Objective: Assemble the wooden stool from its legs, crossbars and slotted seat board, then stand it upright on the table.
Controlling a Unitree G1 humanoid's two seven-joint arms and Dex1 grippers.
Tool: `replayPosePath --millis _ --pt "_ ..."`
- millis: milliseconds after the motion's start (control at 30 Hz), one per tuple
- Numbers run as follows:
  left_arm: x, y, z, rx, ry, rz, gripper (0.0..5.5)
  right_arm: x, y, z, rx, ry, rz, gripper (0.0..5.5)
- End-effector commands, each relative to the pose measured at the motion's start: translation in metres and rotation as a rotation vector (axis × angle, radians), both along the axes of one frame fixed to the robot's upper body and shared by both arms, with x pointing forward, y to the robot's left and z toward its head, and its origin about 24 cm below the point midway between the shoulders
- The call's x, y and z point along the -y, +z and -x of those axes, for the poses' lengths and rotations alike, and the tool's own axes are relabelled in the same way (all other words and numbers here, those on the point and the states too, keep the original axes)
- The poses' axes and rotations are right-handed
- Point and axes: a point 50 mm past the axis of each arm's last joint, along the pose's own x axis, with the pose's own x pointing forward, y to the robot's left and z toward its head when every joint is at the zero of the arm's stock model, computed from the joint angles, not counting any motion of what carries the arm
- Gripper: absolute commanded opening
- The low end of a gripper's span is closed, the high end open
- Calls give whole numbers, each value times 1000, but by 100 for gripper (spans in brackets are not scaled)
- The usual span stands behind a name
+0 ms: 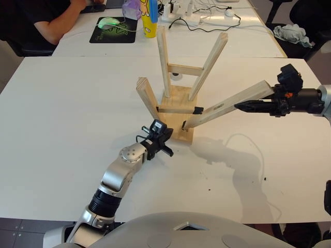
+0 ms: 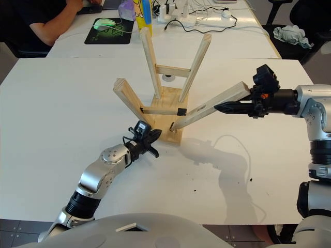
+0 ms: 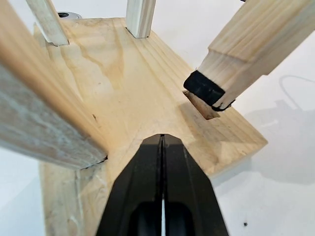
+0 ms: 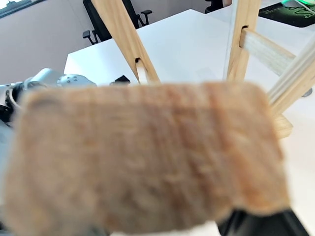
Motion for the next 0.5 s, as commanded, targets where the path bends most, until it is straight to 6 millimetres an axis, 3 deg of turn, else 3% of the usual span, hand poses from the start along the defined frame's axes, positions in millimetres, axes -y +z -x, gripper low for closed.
replayPosePath --millis 33,500 --pt "-2 -15 10 -106 -35 -50 0 -1 3 -1 28 15 51 211" --pt "-6 -27 12 -155 -11 -90 0 -25 31 -13 150 143 231 209"
